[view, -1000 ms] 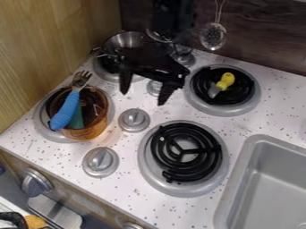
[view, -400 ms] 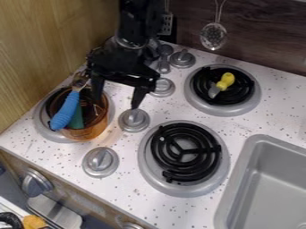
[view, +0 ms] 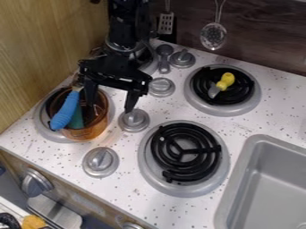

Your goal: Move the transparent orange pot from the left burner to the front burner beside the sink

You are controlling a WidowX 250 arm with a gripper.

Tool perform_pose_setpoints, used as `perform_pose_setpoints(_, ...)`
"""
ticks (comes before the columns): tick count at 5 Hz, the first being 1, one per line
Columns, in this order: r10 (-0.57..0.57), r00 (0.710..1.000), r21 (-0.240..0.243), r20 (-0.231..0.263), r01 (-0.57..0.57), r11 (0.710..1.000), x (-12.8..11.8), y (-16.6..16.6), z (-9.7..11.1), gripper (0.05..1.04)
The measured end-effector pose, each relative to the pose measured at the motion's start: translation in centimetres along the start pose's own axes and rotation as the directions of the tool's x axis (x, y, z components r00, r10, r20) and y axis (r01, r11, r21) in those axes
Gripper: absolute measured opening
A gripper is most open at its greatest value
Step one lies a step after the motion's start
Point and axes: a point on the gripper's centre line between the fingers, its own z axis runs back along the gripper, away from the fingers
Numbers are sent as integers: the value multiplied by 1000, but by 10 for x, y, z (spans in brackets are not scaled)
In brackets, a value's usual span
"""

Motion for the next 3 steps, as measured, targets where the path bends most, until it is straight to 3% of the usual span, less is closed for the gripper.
perform_pose_setpoints(3,11,1000,-52,0,-11,999,4,-5,-16,1001)
